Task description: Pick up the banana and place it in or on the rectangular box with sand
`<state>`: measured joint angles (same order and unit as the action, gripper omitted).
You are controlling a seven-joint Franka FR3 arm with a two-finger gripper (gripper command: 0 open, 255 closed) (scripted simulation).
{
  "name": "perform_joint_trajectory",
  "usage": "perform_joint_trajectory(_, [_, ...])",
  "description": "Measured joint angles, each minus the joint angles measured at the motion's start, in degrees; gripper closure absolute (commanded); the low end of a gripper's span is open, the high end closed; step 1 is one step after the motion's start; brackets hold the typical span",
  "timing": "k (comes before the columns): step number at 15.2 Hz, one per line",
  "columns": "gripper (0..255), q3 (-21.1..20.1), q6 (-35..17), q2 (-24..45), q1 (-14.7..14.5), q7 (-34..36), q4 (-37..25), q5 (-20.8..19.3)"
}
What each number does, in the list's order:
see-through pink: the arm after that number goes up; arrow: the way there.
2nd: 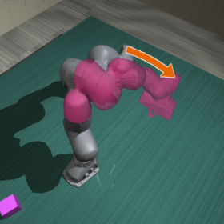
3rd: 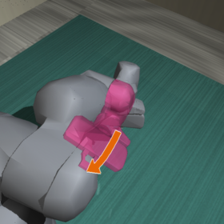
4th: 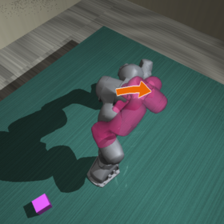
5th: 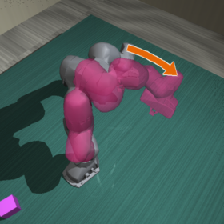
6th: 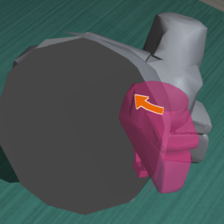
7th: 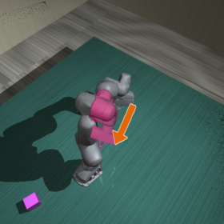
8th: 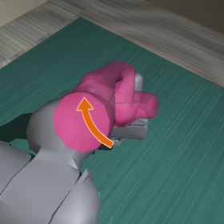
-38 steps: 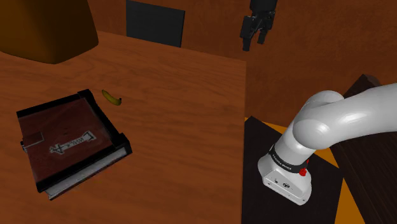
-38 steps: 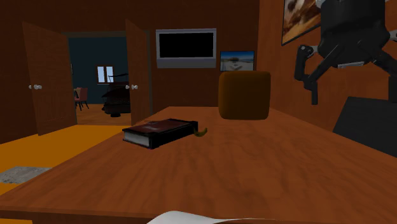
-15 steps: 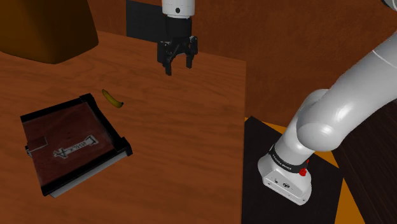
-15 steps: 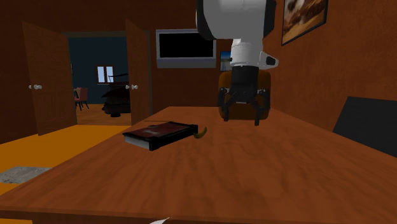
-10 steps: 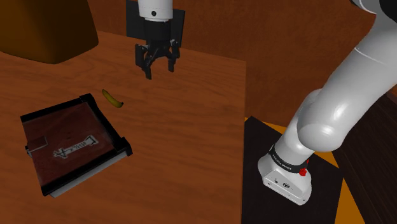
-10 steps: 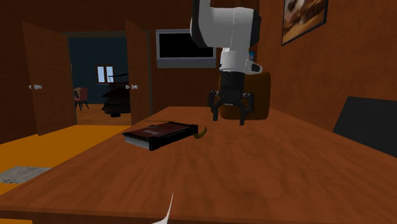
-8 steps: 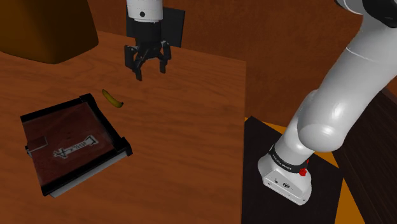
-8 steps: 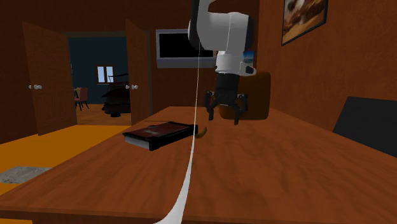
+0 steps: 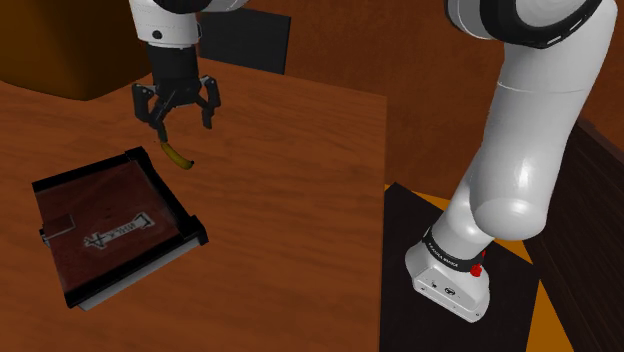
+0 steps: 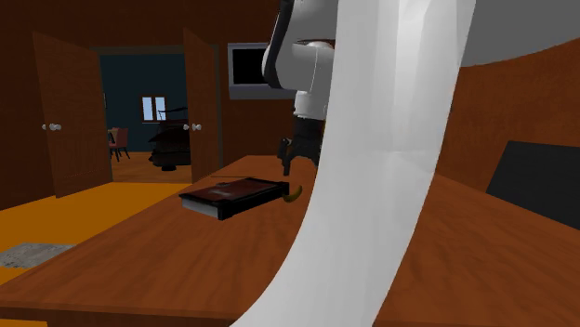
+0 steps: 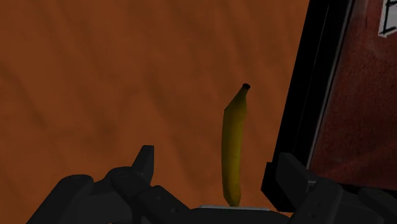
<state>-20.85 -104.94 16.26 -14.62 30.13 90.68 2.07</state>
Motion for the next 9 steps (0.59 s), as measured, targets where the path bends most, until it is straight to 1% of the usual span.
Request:
perform_joint_trajectory(1, [0, -0.17, 0.39, 2.56, -0.87, 0.77, -3.04, -0.66])
perform_joint_trajectory(3, [0, -0.25, -0.06, 4.15, -1.38, 1.08, -4.25, -0.96])
perform_joint_trajectory(9, [0, -0.28, -4.35, 5.04, -1.72, 1.28, -0.89, -1.16])
